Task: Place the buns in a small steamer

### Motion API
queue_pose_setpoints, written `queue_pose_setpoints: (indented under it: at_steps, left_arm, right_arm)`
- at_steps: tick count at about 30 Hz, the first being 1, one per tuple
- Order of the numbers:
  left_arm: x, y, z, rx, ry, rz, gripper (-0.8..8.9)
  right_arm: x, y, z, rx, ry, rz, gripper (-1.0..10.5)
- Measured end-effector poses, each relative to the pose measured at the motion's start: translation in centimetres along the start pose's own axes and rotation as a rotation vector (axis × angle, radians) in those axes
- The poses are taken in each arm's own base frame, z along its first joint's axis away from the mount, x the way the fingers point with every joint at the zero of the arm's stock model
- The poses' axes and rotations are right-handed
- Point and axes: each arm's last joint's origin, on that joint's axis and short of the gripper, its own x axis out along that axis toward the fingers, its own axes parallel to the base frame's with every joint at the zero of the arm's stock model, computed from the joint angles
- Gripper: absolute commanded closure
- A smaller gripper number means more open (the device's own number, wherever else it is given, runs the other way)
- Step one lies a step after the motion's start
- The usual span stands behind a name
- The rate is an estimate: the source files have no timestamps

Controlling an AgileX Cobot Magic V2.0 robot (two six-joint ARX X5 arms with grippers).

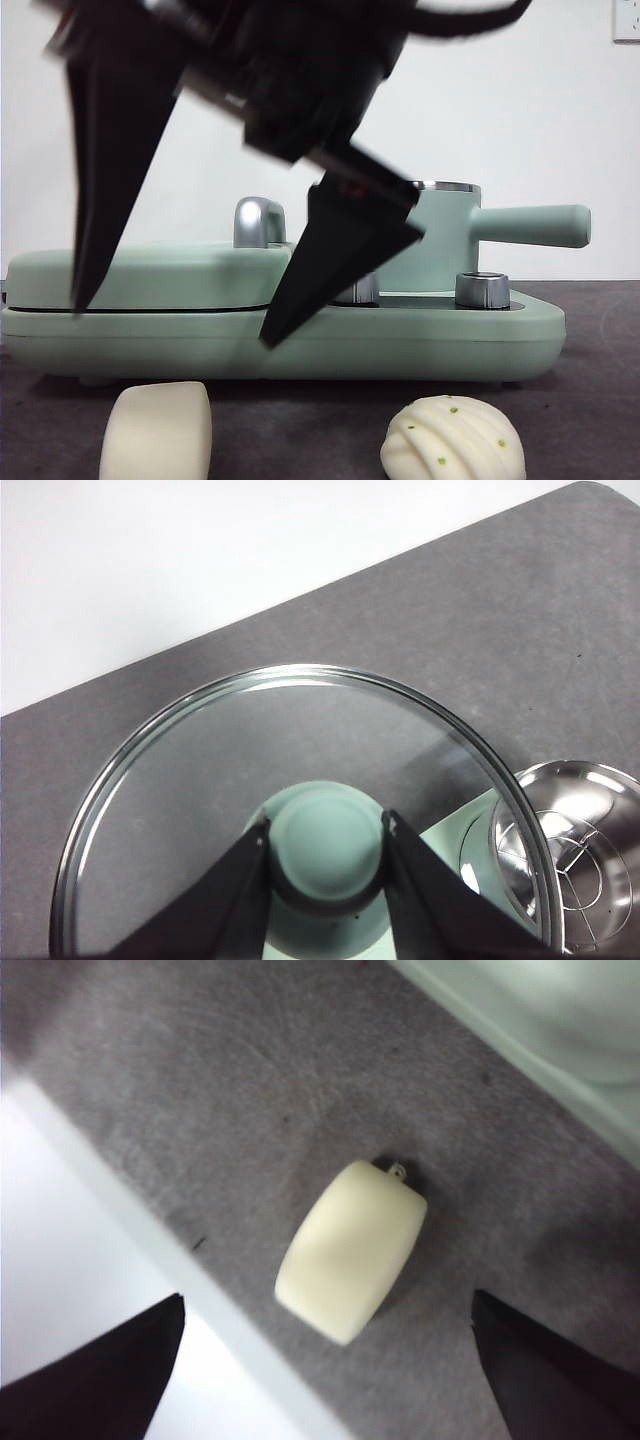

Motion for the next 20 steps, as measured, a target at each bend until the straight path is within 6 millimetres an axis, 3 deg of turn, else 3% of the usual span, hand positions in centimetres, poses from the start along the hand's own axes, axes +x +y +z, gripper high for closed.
queue_pose_setpoints:
  at_steps: [11, 20]
  left_arm:
    - [0.0, 0.1, 0.0, -0.001, 0.0, 0.001, 7.98]
    - [0.0, 0.1, 0.0, -0.001, 0.0, 0.001, 7.98]
  right_arm:
    - [3.8, -0.1, 0.2, -0.037, 0.025, -0.047, 5.1]
    - [4.2, -0.1, 0.1, -0.059, 0.045, -0.031, 7.0]
